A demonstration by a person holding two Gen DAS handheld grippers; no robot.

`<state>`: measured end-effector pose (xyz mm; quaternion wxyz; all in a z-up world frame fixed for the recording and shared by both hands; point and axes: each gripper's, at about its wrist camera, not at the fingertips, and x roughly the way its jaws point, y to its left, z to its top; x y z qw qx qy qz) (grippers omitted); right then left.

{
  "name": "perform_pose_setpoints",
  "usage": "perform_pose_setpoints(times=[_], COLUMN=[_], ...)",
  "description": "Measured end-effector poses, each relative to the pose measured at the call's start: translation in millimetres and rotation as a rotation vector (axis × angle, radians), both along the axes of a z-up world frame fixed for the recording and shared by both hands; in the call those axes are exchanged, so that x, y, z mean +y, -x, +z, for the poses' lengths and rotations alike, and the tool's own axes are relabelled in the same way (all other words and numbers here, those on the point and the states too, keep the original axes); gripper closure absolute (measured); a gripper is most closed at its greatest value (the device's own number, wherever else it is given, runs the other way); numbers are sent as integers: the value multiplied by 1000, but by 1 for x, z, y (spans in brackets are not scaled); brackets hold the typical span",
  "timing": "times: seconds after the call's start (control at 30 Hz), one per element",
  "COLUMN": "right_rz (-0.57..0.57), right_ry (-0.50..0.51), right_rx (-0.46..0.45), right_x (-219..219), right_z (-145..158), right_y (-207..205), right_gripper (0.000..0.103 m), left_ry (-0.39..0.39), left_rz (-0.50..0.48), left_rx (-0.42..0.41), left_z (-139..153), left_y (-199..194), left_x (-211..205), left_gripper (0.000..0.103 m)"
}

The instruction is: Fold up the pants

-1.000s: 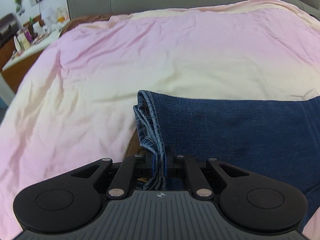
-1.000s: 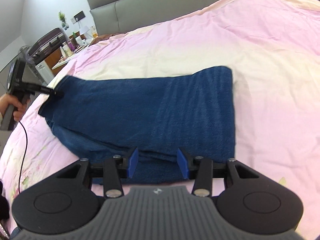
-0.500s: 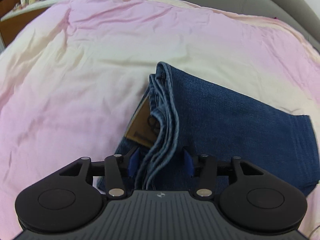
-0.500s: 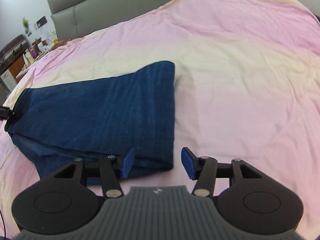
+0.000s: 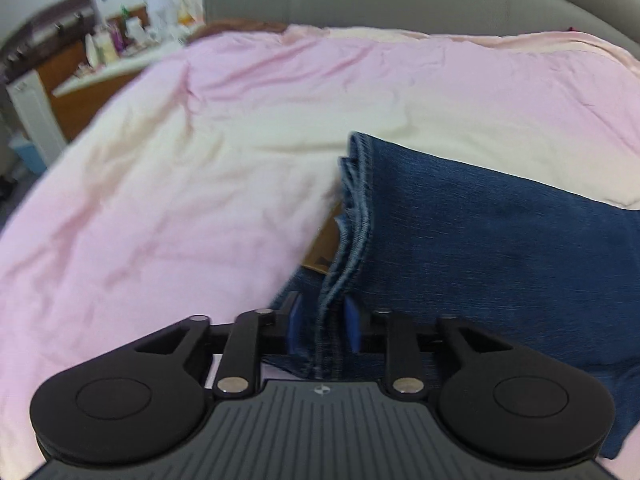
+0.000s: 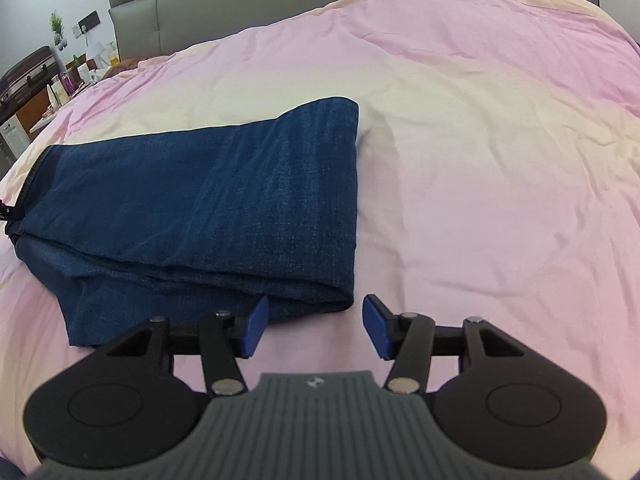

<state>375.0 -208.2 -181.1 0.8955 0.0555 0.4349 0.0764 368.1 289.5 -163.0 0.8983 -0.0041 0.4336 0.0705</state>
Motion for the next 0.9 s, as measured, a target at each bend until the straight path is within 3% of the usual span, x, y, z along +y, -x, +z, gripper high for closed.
perform_pose_setpoints(times=[0.1,0.2,0.23,0.33,0.5,0.57,0.67,0.73,0.9], right_rz=[-14,-53,-70,-151,-226,-269,-354,-392,-397], right_ry=[-10,-65,-98,-221,-376,-491,-682,-785,-849], right_rx=[-14,-24,-26,-6,13,43,92,98,113], right_x=[-8,-21,-25,-37,-45,-54,-69,-74,-72], right_z=[6,6,5,-1,-22,-37,-66,-81,-85], right_y=[4,4,4,0,-17,-25,-32,-34,-33], right_gripper=[47,37,36,36,37,39,42,53,78], left_ry=[45,267,369,597,696,699,681,678,607], left_rz=[92,231,270,381,439,458,452,426,431], left_rx=[-35,-104,-131,-153,-140,-162,-176,-177,-168], left_z=[8,12,9,-11,-45,-54,-64,-66,-52], left_y=[16,38,46,57,48,45,36,29,23], left_x=[13,39,48,62,62,61,64,64,53], left_gripper=[50,20,17,14,14,14,23,46,68])
